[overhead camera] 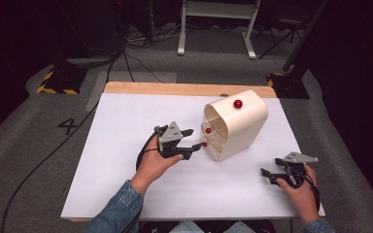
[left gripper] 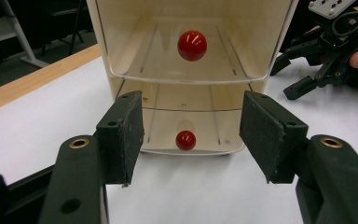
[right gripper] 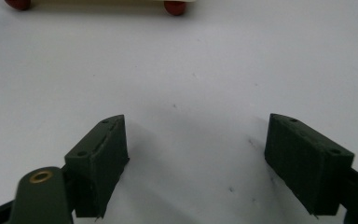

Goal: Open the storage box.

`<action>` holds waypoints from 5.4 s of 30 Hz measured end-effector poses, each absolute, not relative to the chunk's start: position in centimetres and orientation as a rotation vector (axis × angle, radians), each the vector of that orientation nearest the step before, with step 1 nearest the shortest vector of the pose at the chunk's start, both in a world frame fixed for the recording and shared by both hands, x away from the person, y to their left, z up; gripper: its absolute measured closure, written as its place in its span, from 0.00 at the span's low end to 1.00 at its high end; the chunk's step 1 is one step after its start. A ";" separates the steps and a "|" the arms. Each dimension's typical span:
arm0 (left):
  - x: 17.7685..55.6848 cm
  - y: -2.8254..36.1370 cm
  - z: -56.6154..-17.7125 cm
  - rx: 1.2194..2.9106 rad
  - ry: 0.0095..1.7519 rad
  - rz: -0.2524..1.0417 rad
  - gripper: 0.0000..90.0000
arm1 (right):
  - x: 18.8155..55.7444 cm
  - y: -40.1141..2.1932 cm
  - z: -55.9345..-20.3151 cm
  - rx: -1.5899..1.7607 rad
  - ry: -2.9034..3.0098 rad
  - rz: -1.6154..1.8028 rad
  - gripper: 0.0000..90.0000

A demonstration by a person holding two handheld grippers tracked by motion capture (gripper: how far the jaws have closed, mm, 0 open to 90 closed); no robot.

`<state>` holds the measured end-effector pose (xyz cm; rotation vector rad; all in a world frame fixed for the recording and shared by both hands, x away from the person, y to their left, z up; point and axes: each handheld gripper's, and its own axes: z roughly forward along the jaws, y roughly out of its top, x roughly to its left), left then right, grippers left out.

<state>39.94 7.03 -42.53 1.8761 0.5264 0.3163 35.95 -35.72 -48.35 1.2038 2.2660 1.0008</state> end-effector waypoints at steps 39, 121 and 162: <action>42.4 4.3 -47.8 1.919 0.572 0.220 0.79 | 35.9 -35.7 -48.4 1.202 2.264 1.000 0.24; 37.7 10.7 -40.8 1.905 0.610 0.302 0.55 | 36.0 -35.7 -48.4 1.205 2.266 1.003 0.24; 41.6 4.3 -40.8 1.814 0.524 0.308 0.82 | 36.0 -35.7 -48.4 1.206 2.267 1.003 0.24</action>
